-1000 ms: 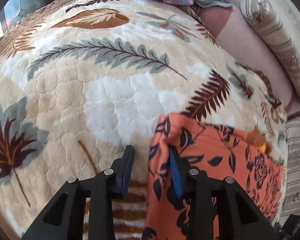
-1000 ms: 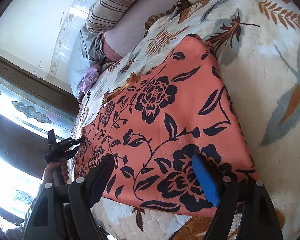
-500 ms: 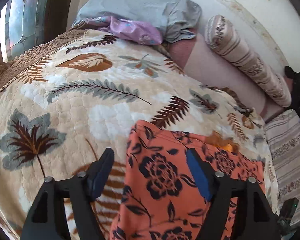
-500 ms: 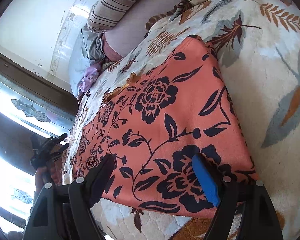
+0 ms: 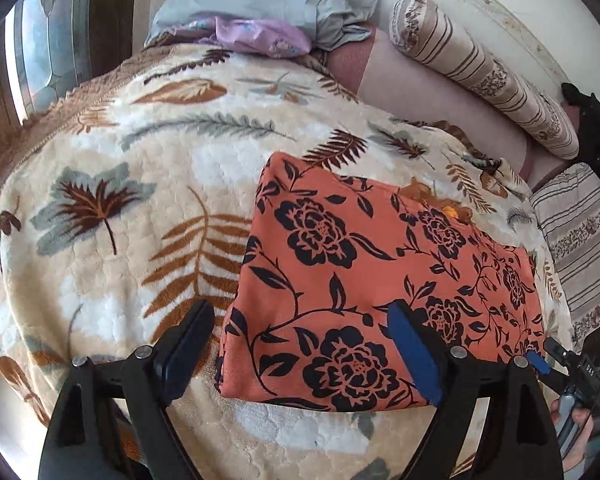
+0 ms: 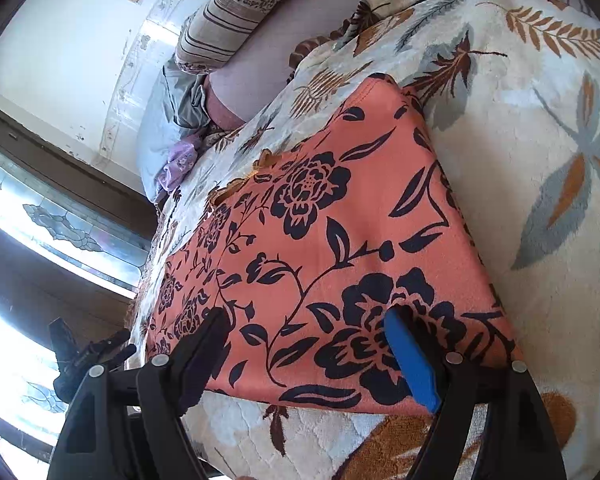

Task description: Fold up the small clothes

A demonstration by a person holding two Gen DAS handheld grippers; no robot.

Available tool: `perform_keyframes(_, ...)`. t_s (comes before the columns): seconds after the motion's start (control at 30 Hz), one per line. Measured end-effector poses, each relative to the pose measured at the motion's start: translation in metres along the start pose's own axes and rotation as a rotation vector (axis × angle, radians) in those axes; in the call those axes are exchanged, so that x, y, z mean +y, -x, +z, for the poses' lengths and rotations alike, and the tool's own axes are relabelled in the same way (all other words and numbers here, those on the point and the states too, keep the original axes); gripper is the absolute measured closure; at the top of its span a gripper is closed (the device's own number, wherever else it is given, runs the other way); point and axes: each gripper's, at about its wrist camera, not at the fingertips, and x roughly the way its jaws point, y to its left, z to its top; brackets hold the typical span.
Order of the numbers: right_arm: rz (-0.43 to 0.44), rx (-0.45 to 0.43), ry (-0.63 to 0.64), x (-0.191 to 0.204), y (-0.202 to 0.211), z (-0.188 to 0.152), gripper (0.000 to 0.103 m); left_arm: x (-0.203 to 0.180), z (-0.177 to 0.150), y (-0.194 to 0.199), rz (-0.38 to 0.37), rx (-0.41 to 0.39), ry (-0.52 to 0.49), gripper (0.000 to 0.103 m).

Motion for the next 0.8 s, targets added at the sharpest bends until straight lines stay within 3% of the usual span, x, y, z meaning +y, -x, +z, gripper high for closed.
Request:
perform_keyframes(0.07,0.011,0.002,-0.016,-0.002,0.001,0.001,0.020,-0.005,-0.009,-0.005,0.017,0.024,-0.033,0.013)
perform_keyframes(0.2,0.024,0.008,-0.036,-0.005,0.004,0.001,0.020,-0.001,-0.040,-0.050,0.104,0.228,-0.043,0.013)
perform_keyframes(0.23,0.029,0.009,-0.042,-0.006,0.005,0.001,0.020,-0.002,-0.045,-0.054,0.137,0.239,-0.055,0.013)
perform_keyframes(0.37,0.063,0.009,-0.086,-0.016,0.011,0.002,0.020,-0.012,-0.039,-0.033,0.131,0.184,-0.051,0.013)
perform_keyframes(0.57,0.088,0.009,-0.128,-0.022,0.014,0.004,0.021,-0.032,-0.018,0.008,0.081,0.039,-0.051,0.013)
perform_keyframes(0.8,0.121,-0.001,-0.169,-0.033,0.023,0.002,0.021,-0.045,-0.023,0.004,0.066,0.030,-0.062,0.013)
